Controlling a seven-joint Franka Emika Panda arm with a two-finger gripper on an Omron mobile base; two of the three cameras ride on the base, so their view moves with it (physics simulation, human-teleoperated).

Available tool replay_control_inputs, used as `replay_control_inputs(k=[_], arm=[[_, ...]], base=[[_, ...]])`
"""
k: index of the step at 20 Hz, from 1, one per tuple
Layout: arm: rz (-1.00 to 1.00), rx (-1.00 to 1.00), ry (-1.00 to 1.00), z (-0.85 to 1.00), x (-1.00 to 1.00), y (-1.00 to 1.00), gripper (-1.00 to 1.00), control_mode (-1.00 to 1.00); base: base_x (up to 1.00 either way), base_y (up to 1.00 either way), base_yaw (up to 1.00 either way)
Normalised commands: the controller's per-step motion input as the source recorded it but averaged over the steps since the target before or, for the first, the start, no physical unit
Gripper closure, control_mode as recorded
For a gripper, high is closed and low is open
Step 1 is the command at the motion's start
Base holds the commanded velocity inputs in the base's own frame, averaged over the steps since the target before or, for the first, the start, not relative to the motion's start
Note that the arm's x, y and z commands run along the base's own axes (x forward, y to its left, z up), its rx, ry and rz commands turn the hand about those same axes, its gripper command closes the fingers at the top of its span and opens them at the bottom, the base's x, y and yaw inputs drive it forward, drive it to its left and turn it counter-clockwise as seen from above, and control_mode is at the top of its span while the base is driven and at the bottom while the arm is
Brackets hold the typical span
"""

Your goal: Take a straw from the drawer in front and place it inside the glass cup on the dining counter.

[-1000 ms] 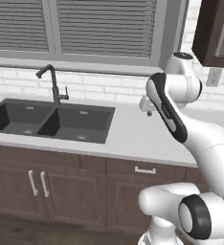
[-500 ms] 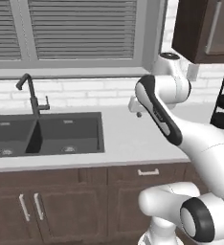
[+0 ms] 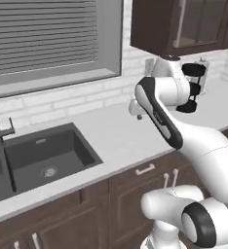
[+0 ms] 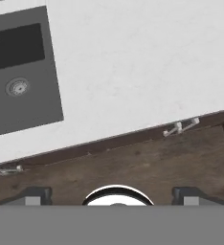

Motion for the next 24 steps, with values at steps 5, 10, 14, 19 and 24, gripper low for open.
replay_control_inputs(k=[5,10,14,19,24], arm=[[0.0,0.0,0.0,0.0,0.0,0.0,-1.0,1.0],[0.0,0.0,0.0,0.0,0.0,0.0,-1.0,1.0],[0.0,0.0,0.0,0.0,0.0,0.0,-1.0,1.0],[0.0,0.0,0.0,0.0,0.0,0.0,-1.0,1.0],[0.0,0.0,0.0,0.0,0.0,0.0,-1.0,1.0]], base=[[0.0,0.63,-0.71],[0.0,0.87,-0.61],[0.0,0.96,-0.51],[0.04,0.63,-0.44],[0.09,0.2,-0.43]])
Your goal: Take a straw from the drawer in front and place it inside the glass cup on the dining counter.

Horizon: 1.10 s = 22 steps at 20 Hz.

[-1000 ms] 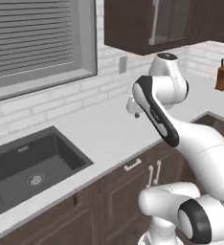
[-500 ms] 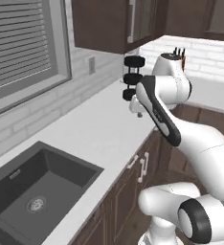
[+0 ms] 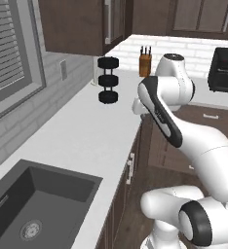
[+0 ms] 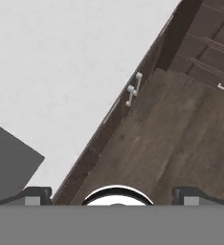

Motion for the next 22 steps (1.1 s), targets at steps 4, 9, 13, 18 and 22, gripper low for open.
replay_control_inputs(k=[4,9,13,18,22], arm=[[-0.36,0.01,0.05,-0.02,0.0,-0.09,-1.0,-1.0],[-0.26,0.16,0.0,-0.18,-0.02,-0.89,-1.0,-1.0],[-0.17,0.28,0.0,-0.46,-0.09,-0.97,-1.0,-1.0],[-0.06,0.31,0.0,-0.76,-0.02,-0.72,-1.0,-1.0],[-0.01,0.33,0.0,-0.79,0.0,-0.3,-1.0,-1.0]], base=[[0.0,0.0,0.0],[0.0,0.0,0.0],[0.0,0.0,0.0],[0.0,0.0,0.0],[0.0,0.0,0.0]])
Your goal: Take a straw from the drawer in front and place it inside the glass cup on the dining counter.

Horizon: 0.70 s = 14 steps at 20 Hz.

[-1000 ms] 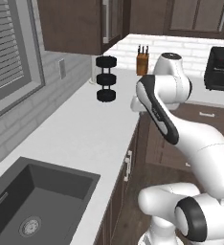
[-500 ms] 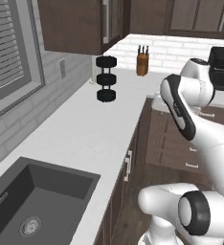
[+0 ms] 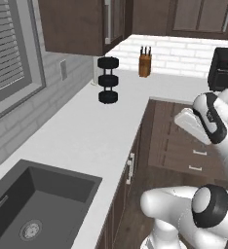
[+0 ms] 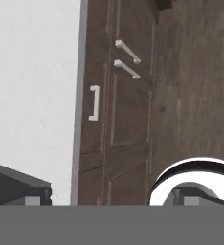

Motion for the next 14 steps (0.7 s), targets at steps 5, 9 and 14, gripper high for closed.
replay_control_inputs(k=[5,9,14], arm=[[0.0,0.25,0.0,-0.71,0.01,-0.02,-1.0,-1.0],[0.01,0.17,0.0,-0.75,0.04,0.2,-1.0,-1.0],[0.05,0.17,-0.05,-0.79,0.01,0.23,-1.0,-1.0]], base=[[0.0,0.0,0.0],[0.0,0.0,0.0],[0.0,0.0,0.0]])
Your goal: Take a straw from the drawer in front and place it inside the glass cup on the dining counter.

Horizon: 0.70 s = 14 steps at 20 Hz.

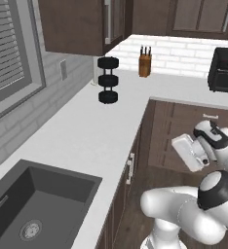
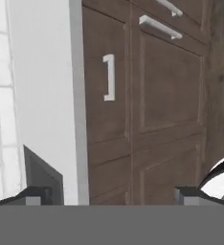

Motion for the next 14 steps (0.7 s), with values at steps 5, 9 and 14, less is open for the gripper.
replay_control_inputs(k=[5,9,14], arm=[[0.04,0.18,-0.1,-0.37,0.05,0.46,-1.0,-1.0],[0.03,0.15,-0.14,-0.23,0.1,0.57,-1.0,-1.0],[0.01,0.09,-0.13,-0.32,0.23,0.36,-1.0,-1.0]], base=[[0.0,0.0,0.0],[0.0,0.0,0.0],[0.0,0.0,0.0]])
